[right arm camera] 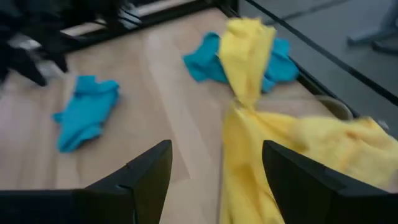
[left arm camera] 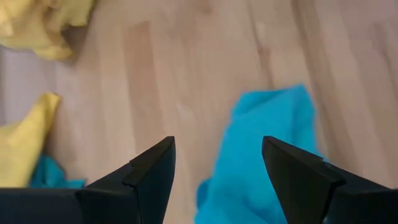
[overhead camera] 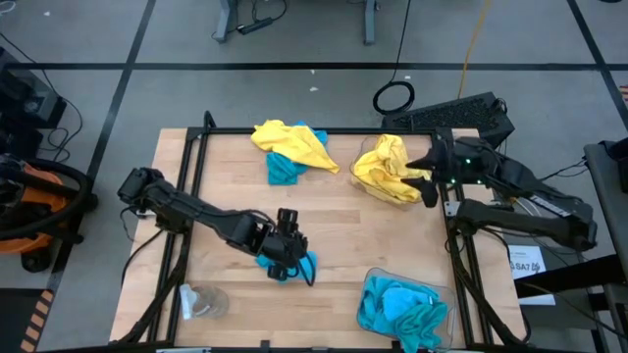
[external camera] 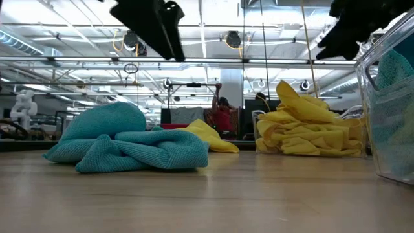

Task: Sort microfiber towel by color & place in baskets
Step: Put the blue microfiber cloth into the bottom transparent bin

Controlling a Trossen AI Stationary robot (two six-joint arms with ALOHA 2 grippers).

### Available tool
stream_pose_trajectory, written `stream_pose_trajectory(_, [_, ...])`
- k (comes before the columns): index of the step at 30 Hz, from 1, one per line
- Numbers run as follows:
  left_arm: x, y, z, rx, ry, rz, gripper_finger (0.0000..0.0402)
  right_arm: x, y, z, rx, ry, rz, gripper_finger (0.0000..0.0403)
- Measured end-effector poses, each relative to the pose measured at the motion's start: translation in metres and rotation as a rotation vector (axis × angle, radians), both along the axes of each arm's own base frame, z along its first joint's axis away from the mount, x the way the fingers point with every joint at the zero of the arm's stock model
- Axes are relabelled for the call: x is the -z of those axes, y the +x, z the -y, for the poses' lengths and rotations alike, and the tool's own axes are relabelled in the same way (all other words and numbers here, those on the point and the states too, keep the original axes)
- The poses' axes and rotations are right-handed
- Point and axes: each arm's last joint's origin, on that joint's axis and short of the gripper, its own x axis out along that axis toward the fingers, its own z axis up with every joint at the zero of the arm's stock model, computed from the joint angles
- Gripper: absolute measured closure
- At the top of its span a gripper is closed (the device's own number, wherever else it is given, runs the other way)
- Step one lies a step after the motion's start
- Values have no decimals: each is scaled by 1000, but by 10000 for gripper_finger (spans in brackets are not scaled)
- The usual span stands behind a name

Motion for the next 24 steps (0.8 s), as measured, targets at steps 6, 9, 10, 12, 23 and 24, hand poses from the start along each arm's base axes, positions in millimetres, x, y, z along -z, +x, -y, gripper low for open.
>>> stream_pose_trajectory(6, [3, -10, 15, 8, -32, -52, 155, -7, 5, -10, -144, -7, 88, 161])
stream_pose_trajectory(9, [3, -14, 22, 11, -43, -49, 155, -11, 8, -16, -207, -17, 126, 161])
stream_pose_trajectory(10, [3, -15, 24, 15, -44, -50, 155, -12, 10, -18, -227, -20, 135, 161])
stream_pose_trajectory(12, [8, -16, 27, 19, -46, -50, 155, -14, 12, -22, -272, -27, 159, 161])
stream_pose_trajectory(23, [63, -22, 21, 17, -115, -50, 155, -18, 25, -46, -480, 5, 214, 161])
stream_pose_trajectory(24, [64, -22, 21, 21, -125, -36, 155, -18, 27, -48, -491, 9, 216, 161])
